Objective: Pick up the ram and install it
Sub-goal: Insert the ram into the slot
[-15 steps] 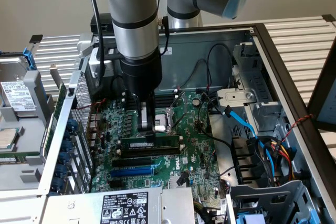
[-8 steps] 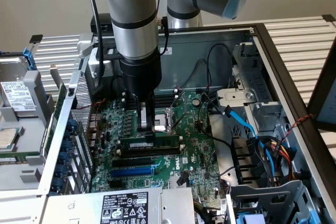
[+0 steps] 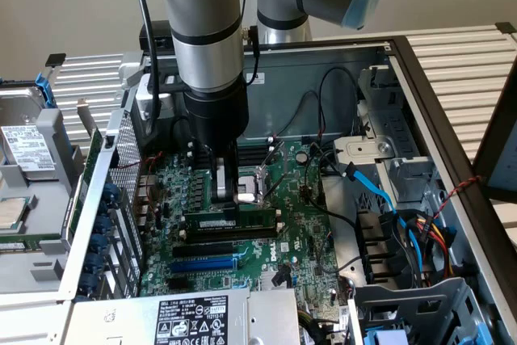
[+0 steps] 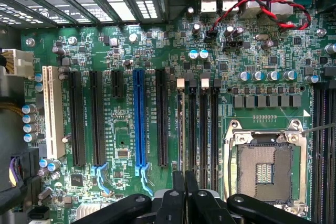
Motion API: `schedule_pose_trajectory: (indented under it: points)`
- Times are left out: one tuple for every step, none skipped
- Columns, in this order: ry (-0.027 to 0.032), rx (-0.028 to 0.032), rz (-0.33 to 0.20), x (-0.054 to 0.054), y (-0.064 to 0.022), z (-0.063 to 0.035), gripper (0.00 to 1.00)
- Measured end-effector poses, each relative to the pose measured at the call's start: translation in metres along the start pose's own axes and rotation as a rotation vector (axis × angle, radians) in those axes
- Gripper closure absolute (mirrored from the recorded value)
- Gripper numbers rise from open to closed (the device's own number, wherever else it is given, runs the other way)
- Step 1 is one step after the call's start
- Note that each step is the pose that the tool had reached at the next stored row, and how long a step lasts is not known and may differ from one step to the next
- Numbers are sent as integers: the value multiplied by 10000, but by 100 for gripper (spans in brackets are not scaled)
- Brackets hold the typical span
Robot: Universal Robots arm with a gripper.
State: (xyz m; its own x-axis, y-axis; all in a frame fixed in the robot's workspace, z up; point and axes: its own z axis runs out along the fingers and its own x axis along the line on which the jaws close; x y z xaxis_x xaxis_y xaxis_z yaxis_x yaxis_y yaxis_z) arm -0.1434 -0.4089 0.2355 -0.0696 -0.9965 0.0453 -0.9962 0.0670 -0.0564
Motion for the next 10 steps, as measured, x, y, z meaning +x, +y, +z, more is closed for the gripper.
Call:
schedule_pose_trajectory:
  points:
    - [0, 0, 0, 0, 0, 0, 88]
    - [1, -2, 0, 1, -2, 0, 88]
    - [0, -5, -1, 2, -6, 0, 88]
    - [1, -6, -1, 2, -7, 0, 88]
    - [1, -8, 0, 2, -7, 0, 88]
    - [1, -8, -1, 2, -7, 0, 88]
    - [1, -7, -1, 2, -7, 1, 88]
    - [1, -8, -1, 2, -7, 1, 88]
    - [1, -7, -7, 2, -7, 3, 88]
    - [-1, -6, -16, 2, -7, 5, 88]
